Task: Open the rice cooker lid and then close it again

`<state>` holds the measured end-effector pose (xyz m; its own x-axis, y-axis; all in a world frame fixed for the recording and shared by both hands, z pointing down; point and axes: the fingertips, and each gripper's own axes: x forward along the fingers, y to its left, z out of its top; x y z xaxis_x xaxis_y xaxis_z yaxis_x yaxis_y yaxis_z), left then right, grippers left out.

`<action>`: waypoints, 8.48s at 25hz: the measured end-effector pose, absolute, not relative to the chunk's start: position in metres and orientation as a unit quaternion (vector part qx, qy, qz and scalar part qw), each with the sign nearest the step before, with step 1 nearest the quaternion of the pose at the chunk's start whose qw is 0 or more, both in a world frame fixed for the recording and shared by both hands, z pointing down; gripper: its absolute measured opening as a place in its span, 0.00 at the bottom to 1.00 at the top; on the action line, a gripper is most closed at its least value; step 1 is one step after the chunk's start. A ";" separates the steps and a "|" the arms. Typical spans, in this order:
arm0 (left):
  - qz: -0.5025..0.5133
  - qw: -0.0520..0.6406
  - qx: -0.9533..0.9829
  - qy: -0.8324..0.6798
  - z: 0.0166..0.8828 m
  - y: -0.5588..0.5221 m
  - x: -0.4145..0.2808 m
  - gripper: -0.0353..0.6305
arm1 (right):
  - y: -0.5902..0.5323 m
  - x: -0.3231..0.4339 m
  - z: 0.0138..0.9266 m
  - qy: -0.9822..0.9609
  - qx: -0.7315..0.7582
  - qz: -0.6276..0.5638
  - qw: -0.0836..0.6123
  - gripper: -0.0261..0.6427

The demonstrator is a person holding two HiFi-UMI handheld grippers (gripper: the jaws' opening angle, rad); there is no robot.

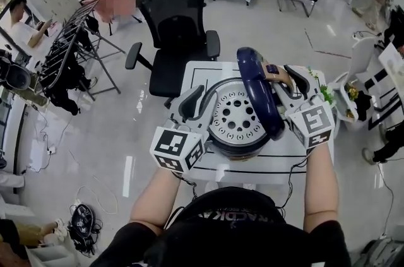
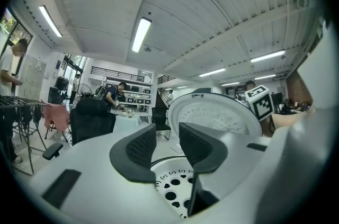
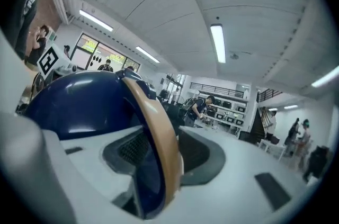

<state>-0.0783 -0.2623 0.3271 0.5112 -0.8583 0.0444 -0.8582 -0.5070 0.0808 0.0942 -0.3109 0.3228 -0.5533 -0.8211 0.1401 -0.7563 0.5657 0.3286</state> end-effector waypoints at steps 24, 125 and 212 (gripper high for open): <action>0.011 0.056 0.884 -0.464 0.340 -0.269 0.002 0.27 | -0.332 0.205 0.333 -0.873 0.486 0.010 0.034 0.24; 0.003 0.061 0.907 -0.418 0.344 -0.115 0.016 0.38 | -0.133 0.214 0.316 -0.844 0.535 0.007 -0.025 0.42; -0.034 0.055 0.831 -0.552 0.328 -0.225 -0.067 0.06 | -0.308 0.080 0.332 -0.837 0.449 -0.234 0.208 0.22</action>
<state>-0.0670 -0.2254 0.3282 0.3881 -0.9216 0.0038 -0.9141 -0.3844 0.1293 0.0803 -0.3077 0.3319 -0.5103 -0.8491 0.1369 -0.6543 0.4866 0.5789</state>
